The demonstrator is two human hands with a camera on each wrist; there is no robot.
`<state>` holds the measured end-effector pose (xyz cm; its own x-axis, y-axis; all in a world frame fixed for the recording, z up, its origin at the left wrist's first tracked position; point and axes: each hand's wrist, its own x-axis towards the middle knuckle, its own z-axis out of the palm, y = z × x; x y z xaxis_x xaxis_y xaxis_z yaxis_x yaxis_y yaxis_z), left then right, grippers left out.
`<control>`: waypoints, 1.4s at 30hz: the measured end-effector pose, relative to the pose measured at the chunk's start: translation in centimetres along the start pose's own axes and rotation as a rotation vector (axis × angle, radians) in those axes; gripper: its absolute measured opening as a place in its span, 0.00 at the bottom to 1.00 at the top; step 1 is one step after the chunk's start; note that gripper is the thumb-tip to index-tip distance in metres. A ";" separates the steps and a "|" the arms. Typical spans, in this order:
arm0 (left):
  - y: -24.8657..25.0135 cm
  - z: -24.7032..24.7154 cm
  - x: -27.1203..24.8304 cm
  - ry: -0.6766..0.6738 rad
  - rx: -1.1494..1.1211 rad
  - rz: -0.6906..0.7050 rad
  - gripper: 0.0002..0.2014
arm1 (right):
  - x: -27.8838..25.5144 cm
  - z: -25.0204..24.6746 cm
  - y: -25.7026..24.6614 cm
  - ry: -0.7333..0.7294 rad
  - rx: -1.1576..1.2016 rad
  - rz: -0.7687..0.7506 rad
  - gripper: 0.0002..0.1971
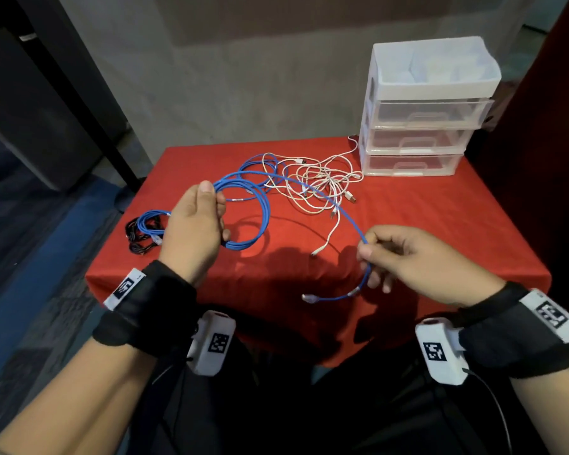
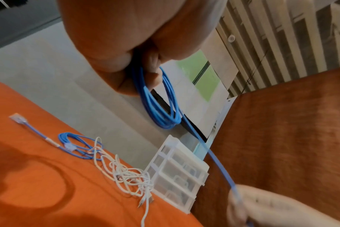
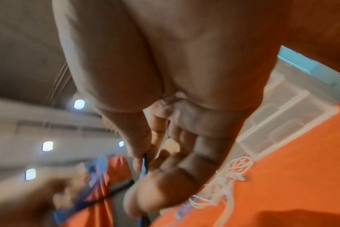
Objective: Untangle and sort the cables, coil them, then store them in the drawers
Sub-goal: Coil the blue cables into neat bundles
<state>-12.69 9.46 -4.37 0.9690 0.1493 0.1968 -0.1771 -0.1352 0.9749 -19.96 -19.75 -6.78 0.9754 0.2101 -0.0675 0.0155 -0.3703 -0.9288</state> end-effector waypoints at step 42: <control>0.1 3.7 -4.0 -0.236 -0.010 0.174 0.11 | 1.6 2.1 -3.8 0.508 0.071 -0.306 0.14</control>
<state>-15.90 5.19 -5.45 0.9371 -0.1072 0.3323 -0.3445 -0.1290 0.9299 -18.91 -16.14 -4.12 0.9123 -0.1676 0.3737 0.3150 -0.2964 -0.9017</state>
